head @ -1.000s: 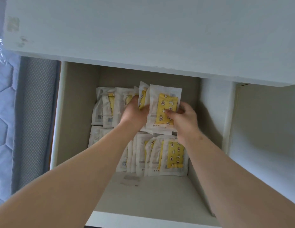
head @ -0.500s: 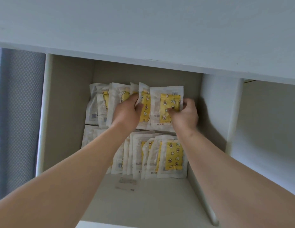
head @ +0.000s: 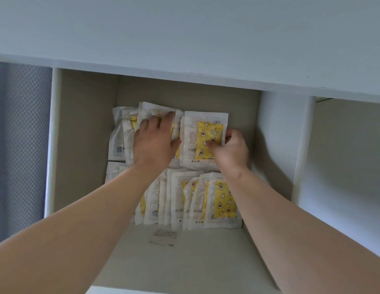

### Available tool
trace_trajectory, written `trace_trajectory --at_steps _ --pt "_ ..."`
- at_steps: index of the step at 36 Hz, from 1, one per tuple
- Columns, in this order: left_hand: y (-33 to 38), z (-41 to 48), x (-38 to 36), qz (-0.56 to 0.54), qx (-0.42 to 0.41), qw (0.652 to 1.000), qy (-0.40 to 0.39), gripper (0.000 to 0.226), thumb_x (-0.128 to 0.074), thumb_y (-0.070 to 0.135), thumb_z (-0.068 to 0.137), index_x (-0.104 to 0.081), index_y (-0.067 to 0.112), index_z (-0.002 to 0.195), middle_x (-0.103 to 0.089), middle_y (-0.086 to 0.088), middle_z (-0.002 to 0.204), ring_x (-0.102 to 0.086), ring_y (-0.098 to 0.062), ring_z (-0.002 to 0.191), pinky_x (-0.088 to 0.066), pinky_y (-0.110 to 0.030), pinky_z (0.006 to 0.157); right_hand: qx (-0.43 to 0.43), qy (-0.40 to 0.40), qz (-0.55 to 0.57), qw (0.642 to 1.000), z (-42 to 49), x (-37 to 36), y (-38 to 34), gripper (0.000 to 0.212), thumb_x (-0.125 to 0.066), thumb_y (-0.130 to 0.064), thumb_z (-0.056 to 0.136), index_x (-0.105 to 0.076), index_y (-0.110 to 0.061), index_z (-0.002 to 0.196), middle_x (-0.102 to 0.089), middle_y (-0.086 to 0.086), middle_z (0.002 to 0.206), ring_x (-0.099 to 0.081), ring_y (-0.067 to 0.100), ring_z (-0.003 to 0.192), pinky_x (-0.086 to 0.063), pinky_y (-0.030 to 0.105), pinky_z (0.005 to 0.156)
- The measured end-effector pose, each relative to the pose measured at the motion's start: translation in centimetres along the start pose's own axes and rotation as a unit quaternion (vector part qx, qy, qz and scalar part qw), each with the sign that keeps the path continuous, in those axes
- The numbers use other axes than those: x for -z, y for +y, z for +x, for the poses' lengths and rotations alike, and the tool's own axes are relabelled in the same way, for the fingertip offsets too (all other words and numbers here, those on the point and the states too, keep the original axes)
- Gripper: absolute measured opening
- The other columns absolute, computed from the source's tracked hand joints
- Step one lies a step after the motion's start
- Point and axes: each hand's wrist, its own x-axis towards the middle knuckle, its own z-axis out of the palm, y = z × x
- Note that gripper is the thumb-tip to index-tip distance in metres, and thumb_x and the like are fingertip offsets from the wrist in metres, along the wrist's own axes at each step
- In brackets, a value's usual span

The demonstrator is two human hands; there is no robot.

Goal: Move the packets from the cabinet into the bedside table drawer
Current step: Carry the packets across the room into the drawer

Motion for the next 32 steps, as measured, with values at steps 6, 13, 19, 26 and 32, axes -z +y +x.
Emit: trace_trajectory --at_steps 6,13,19,26,32 --pt "-1.5 -0.7 -0.8 0.008 -0.058 0.994 0.095 0.049 -0.066 0.014 0.081 -0.055 0.013 0.129 -0.046 -0.02 0.134 -0.039 -0.044 0.124 -0.034 -0.056 0.098 -0.013 0.001 -0.002 1.0 -0.3 0.2 -0.2 0.028 -0.069 -0.018 0.084 -0.045 -0.017 0.097 -0.055 -0.004 0.094 -0.054 0.015 0.084 -0.044 0.026 0.07" --pt "-2.2 -1.0 -0.7 0.02 -0.061 0.998 -0.021 0.064 -0.035 0.017 0.099 0.001 0.027 0.151 0.008 0.001 0.159 0.014 -0.023 0.145 0.006 -0.042 0.116 -0.027 0.004 -0.009 1.0 -0.9 0.1 -0.4 0.027 -0.068 -0.019 0.085 -0.043 -0.016 0.096 -0.054 -0.004 0.092 -0.053 0.015 0.081 -0.04 0.024 0.068" --pt "-1.9 -1.5 -1.0 0.001 -0.027 1.0 -0.003 0.061 -0.036 0.023 0.1 -0.003 0.03 0.151 0.002 0.005 0.159 0.01 -0.023 0.146 0.004 -0.045 0.116 -0.039 -0.017 0.01 0.999 -1.2 -0.3 -0.6 0.026 -0.066 -0.017 0.086 -0.042 -0.015 0.096 -0.051 -0.005 0.088 -0.053 0.014 0.08 -0.041 0.025 0.067" --pt "-2.2 -1.8 -1.3 0.022 -0.033 0.999 -0.004 0.058 -0.037 0.028 0.099 -0.012 0.021 0.151 0.003 0.001 0.159 0.012 -0.026 0.145 0.008 -0.047 0.115 -0.046 -0.004 0.018 0.999 -1.1 0.2 -0.2 0.027 -0.066 -0.018 0.086 -0.045 -0.013 0.103 -0.053 -0.004 0.092 -0.051 0.013 0.078 -0.039 0.021 0.057" --pt "-0.9 -1.4 -1.0 0.037 -0.105 0.993 0.026 0.061 -0.03 0.038 0.096 -0.015 0.015 0.151 -0.004 -0.002 0.159 0.005 -0.027 0.146 0.007 -0.049 0.113 -0.056 -0.012 -0.01 0.998 -0.8 0.3 0.0 0.028 -0.064 -0.019 0.088 -0.04 -0.016 0.101 -0.051 -0.005 0.09 -0.052 0.016 0.08 -0.045 0.031 0.074"
